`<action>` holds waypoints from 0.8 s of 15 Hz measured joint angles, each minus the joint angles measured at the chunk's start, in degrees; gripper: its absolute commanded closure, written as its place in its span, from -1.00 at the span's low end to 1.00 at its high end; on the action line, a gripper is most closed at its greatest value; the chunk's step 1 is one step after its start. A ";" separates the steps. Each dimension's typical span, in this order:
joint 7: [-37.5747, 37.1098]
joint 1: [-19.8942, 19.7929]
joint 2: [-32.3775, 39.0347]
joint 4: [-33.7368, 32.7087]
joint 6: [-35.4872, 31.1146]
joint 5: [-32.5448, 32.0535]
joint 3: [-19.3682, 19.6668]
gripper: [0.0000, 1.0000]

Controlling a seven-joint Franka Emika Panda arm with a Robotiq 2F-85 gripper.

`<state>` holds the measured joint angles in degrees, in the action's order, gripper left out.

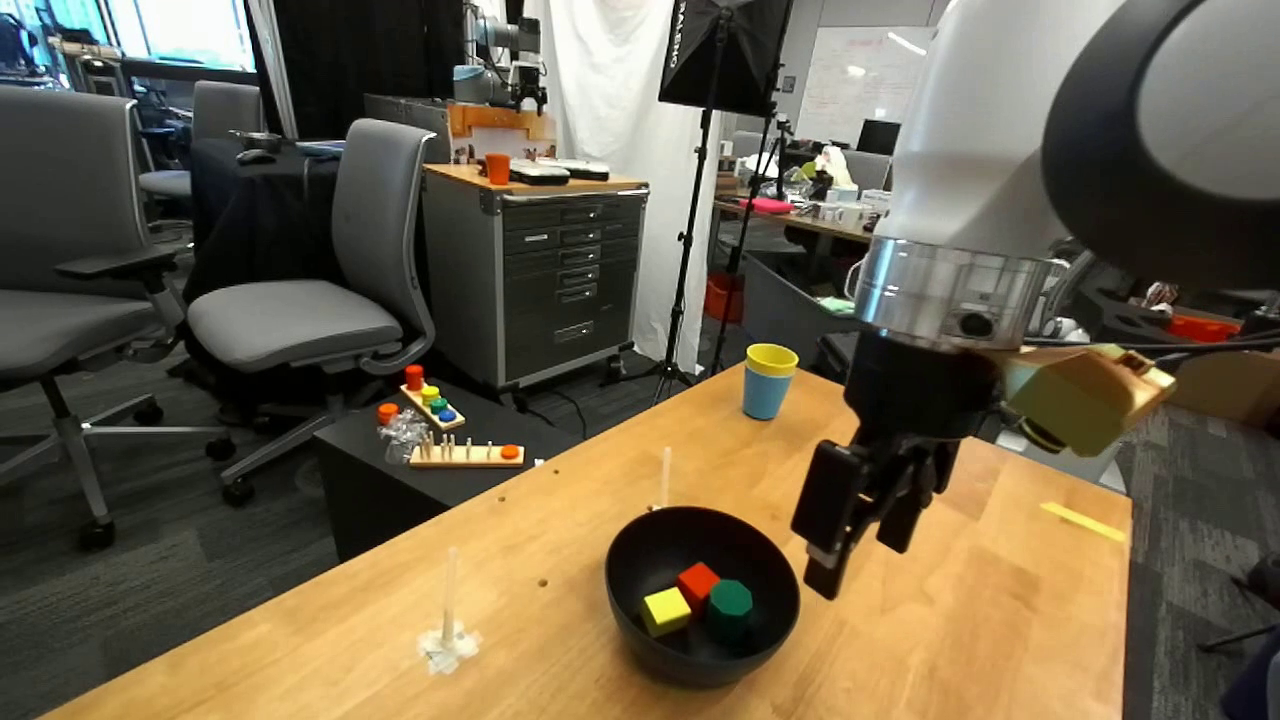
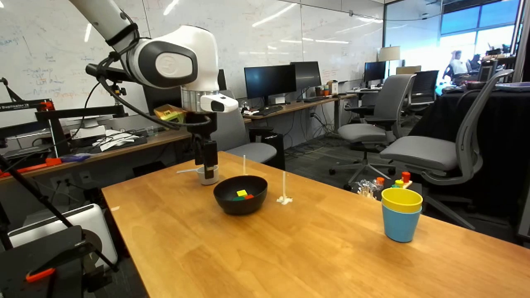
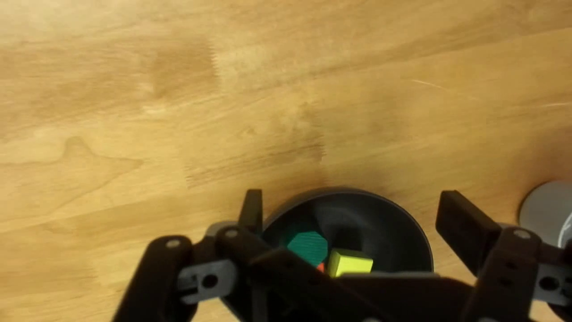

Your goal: Pick up all the block toys from the table and put them in the bowl

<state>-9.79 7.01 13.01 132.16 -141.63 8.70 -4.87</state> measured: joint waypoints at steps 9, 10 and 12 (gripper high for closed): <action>0.84 -0.26 -1.41 1.66 0.49 -0.53 0.03 -1.00; 0.85 -0.26 -1.41 1.66 0.49 -0.53 0.03 -1.00; 0.87 -0.26 -1.41 1.66 0.49 -0.53 0.03 -1.00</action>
